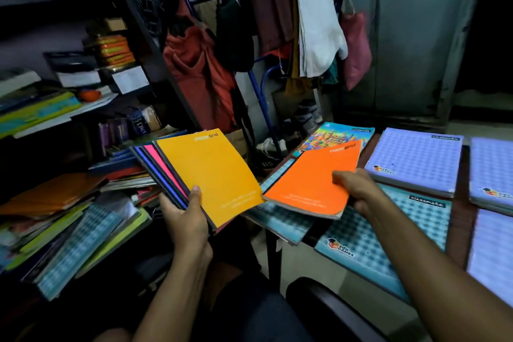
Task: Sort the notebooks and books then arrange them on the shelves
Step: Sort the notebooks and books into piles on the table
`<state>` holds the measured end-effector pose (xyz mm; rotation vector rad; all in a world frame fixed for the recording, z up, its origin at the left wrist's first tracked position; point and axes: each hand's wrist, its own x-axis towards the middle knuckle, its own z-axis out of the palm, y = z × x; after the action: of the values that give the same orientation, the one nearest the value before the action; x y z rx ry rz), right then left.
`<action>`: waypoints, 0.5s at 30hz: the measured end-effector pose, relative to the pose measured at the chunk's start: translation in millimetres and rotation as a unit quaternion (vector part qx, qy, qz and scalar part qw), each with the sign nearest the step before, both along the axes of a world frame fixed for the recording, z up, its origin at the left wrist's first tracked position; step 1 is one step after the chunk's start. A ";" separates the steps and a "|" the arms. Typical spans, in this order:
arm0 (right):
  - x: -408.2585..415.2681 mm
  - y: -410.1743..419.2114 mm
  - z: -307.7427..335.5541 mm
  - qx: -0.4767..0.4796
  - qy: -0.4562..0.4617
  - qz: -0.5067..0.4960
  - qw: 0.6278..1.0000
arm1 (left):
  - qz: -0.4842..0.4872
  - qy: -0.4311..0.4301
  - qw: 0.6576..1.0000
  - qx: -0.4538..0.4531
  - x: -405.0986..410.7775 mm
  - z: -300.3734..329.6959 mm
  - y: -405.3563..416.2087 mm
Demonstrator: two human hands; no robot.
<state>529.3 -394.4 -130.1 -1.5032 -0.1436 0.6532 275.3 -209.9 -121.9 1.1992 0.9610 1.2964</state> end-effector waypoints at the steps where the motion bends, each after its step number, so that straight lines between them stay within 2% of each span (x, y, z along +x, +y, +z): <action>1: -2.8 3.8 -2.3 -0.002 0.003 0.001 1.000 | 0.017 0.010 1.000 0.013 -0.1 1.9 -0.6; 6: -8.1 13.9 -16.9 -0.009 -0.018 0.011 1.000 | 0.066 0.033 0.995 0.073 -11.6 8.0 6.4; 12: -26.5 17.2 -13.0 -0.055 -0.003 0.147 0.988 | 0.019 0.042 0.996 0.077 -9.7 10.0 -1.7; 15: -30.9 18.6 -14.2 -0.089 -0.039 0.188 0.977 | -0.010 0.045 0.996 0.072 -6.8 5.3 -8.1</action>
<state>498.4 -375.8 -144.3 -1.6923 -0.4478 0.9271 268.5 -218.0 -116.6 1.3843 0.9298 1.3222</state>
